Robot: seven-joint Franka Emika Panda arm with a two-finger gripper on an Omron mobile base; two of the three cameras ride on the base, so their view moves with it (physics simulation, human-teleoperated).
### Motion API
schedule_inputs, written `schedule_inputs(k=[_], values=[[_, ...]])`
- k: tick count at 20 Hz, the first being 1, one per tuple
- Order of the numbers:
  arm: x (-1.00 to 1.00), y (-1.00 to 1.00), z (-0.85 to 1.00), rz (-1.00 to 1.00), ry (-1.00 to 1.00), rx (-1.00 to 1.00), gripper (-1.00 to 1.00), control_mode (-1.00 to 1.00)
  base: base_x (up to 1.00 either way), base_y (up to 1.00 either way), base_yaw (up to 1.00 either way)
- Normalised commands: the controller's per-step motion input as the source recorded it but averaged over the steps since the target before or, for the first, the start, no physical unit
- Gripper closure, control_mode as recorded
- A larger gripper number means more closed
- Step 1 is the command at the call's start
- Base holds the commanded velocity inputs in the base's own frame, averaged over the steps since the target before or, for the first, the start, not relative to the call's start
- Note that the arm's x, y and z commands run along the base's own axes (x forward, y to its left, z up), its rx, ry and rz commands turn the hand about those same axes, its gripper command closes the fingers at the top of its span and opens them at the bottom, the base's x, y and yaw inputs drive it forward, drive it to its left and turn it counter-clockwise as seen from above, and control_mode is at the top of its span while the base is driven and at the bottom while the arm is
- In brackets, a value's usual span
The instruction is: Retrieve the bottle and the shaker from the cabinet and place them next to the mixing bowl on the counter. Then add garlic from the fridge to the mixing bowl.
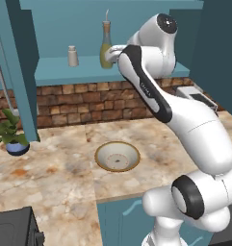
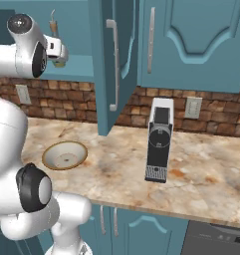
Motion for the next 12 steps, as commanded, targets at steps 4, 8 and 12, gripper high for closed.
schedule_inputs(k=[4,8,12], values=[[0.41,0.02,-0.02,0.00,0.00,0.00,-1.00,-1.00,0.00,0.00,0.00],[0.38,0.07,-0.09,0.00,0.00,0.00,-1.00,-1.00,0.00,0.00,0.00],[0.11,0.30,-0.27,0.00,-0.15,0.00,-1.00,-1.00,0.00,0.00,0.00]])
